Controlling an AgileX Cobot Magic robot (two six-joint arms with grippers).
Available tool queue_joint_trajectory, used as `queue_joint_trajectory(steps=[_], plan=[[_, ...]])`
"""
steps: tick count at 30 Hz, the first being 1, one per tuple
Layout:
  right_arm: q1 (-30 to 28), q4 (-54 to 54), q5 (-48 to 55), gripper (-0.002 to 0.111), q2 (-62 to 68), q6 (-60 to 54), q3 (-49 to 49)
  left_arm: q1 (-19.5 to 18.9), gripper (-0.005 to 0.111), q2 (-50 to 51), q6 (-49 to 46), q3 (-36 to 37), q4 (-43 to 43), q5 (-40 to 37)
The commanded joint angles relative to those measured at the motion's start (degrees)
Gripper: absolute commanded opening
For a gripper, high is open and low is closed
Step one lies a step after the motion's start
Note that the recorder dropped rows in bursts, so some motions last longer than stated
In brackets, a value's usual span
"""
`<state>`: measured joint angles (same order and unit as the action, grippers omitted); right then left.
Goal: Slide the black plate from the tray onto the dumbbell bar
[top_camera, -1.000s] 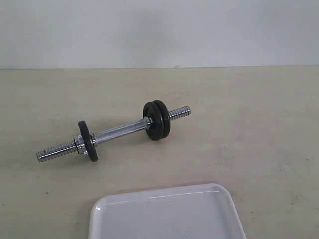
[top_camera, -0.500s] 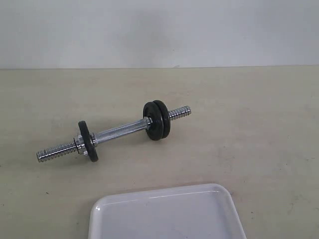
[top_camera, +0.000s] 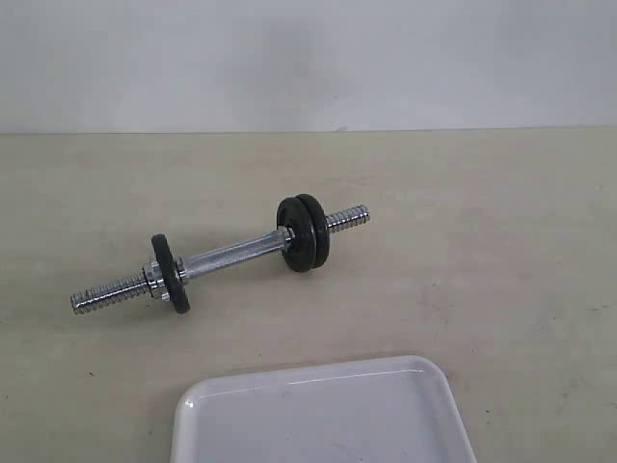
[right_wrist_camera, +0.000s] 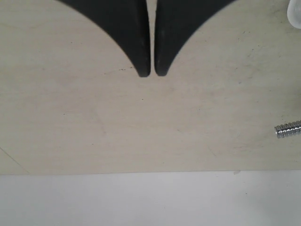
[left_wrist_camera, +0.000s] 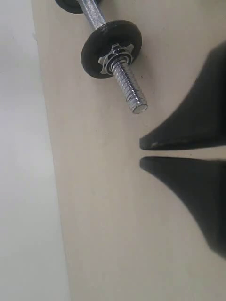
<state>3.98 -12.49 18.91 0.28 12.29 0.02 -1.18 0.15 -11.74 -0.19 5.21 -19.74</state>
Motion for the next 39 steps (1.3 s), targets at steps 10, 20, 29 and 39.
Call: queue_joint_trajectory(steps=[10,20,29,39], plan=[[0.16,0.03,-0.38,0.001,-0.28,-0.08,-0.02,0.43,0.004,-0.15,0.54,0.19,0.42,0.43],[0.16,0.03,-0.38,0.001,-0.28,-0.08,-0.02,0.43,0.004,-0.15,0.54,0.19,0.42,0.43],[0.16,0.03,-0.38,0.001,-0.28,-0.08,-0.02,0.43,0.004,-0.15,0.54,0.19,0.42,0.43],[0.16,0.14,-1.42,0.001,-0.28,-0.09,-0.02,0.43,0.004,-0.15,0.54,0.19,0.42,0.43]])
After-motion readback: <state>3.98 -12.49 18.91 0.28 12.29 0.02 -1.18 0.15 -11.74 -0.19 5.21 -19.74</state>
